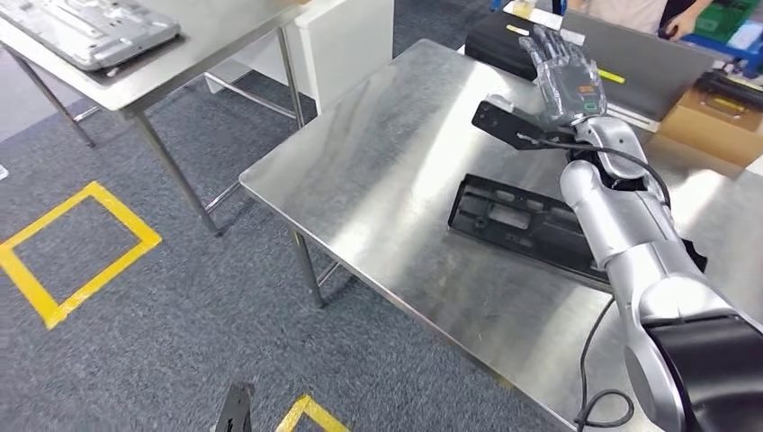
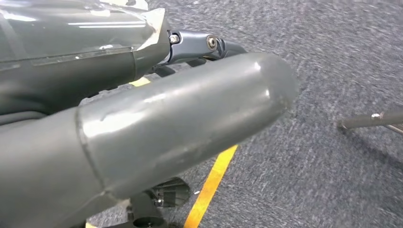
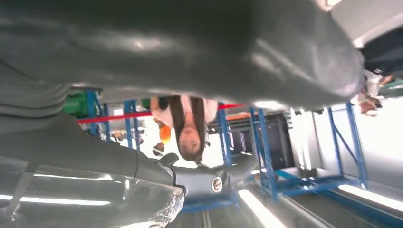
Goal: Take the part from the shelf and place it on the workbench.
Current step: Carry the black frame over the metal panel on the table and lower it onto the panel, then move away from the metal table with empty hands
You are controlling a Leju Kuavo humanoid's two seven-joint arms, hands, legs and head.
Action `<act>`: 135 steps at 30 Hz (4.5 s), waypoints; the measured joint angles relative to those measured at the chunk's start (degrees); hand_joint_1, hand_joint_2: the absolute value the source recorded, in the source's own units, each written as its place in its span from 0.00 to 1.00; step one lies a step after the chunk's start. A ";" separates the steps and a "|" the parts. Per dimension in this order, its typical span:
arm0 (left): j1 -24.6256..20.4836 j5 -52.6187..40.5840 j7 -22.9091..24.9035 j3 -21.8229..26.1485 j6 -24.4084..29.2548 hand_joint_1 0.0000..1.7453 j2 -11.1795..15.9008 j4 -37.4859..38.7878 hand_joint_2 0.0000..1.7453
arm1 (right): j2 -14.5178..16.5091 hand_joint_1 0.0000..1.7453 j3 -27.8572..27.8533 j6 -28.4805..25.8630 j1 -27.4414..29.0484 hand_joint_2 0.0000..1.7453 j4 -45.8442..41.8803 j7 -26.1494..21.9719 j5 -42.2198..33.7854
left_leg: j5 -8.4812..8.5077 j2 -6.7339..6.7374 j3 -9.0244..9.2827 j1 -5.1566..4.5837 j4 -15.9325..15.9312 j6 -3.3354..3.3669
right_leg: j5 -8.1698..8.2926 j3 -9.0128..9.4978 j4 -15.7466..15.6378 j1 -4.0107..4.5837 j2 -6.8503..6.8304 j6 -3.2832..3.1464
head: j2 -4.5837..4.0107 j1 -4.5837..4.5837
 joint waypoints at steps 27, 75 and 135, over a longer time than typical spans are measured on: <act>-0.38 -1.16 1.69 0.02 -0.84 0.00 0.09 0.01 0.00 | -0.73 0.00 1.16 0.35 0.26 0.00 0.24 0.68 1.22 | 0.26 1.76 0.05 -0.22 -0.14 1.36 | -2.69 -2.97 6.34 0.48 -0.99 0.49 | 0.00 0.17; 2.89 -0.62 5.05 1.15 -5.64 0.00 6.54 0.69 0.00 | -2.93 0.00 1.02 -0.13 3.02 0.00 -0.92 -0.26 0.53 | -1.22 9.85 0.31 0.57 0.88 -1.66 | -0.72 1.39 -0.80 1.42 -6.87 -2.79 | 0.00 -0.33; 3.89 2.08 2.72 5.97 -4.31 0.00 6.32 0.89 0.00 | 4.47 0.00 2.46 -3.24 6.04 0.00 6.85 2.03 5.86 | -2.14 9.62 -0.54 0.02 3.10 -1.41 | -1.33 1.23 -0.15 1.34 -6.80 -3.40 | 0.00 -0.44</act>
